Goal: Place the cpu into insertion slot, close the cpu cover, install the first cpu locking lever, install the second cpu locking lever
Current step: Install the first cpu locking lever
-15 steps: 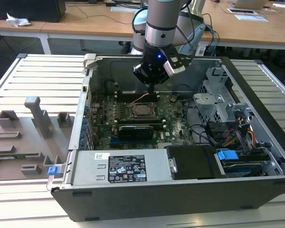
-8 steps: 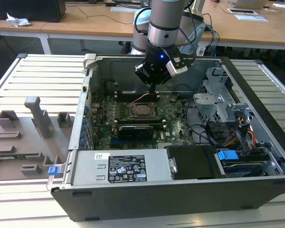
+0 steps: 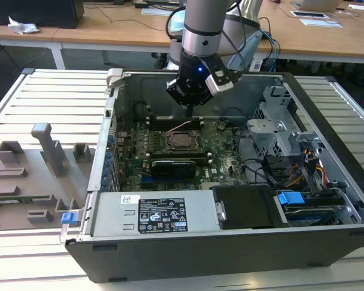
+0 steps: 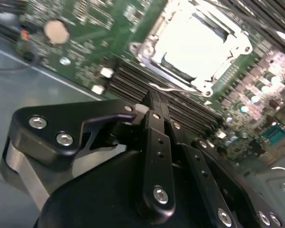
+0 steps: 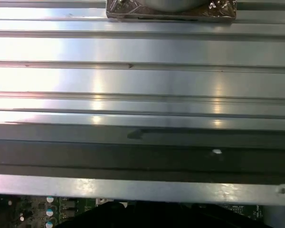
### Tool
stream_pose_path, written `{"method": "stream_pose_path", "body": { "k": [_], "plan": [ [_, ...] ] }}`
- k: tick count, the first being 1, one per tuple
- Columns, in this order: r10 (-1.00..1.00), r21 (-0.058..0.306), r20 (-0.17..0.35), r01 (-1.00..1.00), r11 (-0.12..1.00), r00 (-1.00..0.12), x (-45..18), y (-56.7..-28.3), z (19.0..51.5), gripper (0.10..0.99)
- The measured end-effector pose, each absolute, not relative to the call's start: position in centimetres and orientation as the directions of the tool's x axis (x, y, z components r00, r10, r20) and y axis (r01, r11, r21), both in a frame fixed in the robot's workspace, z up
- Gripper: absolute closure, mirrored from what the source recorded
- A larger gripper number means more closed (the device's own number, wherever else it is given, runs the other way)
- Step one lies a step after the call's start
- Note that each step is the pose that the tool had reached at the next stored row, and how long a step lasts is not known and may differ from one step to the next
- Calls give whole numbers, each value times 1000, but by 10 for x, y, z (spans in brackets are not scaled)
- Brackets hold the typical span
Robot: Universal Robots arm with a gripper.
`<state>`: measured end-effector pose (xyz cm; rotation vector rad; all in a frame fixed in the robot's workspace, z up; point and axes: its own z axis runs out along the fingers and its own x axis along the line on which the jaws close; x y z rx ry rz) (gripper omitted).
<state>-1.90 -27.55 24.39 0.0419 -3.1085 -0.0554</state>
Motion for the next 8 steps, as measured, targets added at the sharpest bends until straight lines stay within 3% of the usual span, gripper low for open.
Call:
{"method": "stream_pose_path", "body": {
  "k": [8],
  "plan": [
    [-35, 36, 32, -34, 999, -999, -39, -278, 223, 980]
  ]
}}
